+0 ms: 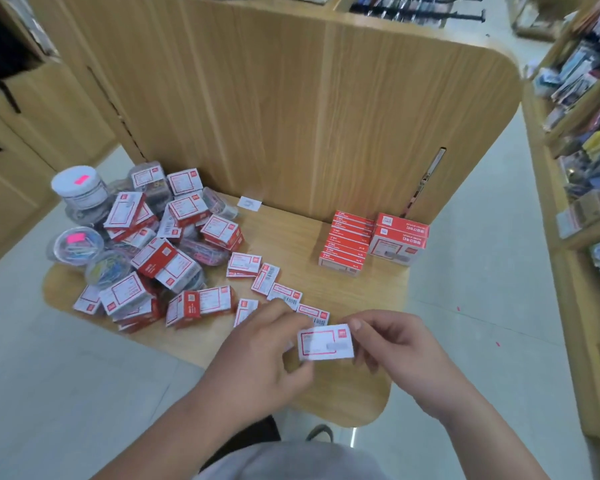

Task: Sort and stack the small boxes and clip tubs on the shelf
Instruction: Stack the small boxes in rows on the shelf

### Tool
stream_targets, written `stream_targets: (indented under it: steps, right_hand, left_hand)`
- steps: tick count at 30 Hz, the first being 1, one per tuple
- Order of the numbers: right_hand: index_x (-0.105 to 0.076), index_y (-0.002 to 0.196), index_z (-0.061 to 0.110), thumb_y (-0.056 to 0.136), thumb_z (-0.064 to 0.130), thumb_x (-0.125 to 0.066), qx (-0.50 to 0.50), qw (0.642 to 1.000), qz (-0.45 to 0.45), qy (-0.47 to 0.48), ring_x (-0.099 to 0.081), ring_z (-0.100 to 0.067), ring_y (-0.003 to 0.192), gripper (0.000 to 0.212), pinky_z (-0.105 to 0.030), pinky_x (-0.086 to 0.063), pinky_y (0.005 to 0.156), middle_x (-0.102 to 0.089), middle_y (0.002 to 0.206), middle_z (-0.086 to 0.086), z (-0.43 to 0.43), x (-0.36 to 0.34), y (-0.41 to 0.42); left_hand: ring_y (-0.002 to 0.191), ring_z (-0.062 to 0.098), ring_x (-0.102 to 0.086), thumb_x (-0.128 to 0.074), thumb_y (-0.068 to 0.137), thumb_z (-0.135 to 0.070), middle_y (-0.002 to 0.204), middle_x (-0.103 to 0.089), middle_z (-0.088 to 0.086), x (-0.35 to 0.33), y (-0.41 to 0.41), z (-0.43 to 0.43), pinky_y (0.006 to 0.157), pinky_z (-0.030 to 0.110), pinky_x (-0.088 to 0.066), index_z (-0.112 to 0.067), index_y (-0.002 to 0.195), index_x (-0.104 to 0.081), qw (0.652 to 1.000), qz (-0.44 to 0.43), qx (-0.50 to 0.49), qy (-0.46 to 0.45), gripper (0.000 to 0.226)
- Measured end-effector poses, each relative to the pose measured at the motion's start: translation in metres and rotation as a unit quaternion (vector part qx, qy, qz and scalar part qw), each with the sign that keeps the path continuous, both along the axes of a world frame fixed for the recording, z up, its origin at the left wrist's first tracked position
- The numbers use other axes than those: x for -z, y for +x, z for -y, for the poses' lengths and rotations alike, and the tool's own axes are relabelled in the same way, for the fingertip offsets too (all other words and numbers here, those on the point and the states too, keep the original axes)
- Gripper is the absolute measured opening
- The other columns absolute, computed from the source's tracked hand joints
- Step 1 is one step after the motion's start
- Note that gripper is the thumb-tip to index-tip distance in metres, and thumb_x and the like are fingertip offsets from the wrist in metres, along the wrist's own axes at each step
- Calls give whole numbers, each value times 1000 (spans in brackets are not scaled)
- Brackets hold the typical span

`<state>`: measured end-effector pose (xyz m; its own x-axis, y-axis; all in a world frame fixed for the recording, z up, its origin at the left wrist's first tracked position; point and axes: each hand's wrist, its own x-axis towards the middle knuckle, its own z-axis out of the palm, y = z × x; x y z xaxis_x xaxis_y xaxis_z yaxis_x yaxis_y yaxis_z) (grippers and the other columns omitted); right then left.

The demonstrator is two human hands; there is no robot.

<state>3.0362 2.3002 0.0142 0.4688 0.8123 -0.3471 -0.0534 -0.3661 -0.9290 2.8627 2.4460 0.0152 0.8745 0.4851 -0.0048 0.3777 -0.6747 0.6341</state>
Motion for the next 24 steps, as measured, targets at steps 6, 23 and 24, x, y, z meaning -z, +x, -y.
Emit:
stream_targets:
  steps: [6,23,24]
  right_hand:
    - [-79,109,15,103,25,-56,28,993,-63,92,-67,-27,76,25,-41,-53,67,-77,93,-16,2,-23,-6]
    - [-62,130,15,101,1,-54,137,982,-98,88,-71,-30,74,34,-32,-60,70,-77,94,-16,-33,-28,-16]
    - [-63,129,16,102,0,-52,142,981,-101,88,-72,-30,74,33,-33,-60,69,-77,93,-17,-36,-29,-16]
  left_hand:
    - [87,11,-63,-81,70,-29,95,-63,-13,-13,3,5,69,15,-46,-39,104,-73,991,85,-42,-97,36]
    - [83,11,-67,-81,83,-6,97,-74,-11,-23,24,-23,74,20,-53,-35,120,-67,933,128,-108,-319,49]
    - [82,10,-66,-80,85,-6,95,-74,-9,-24,25,-28,73,19,-53,-34,117,-69,932,134,-103,-320,44]
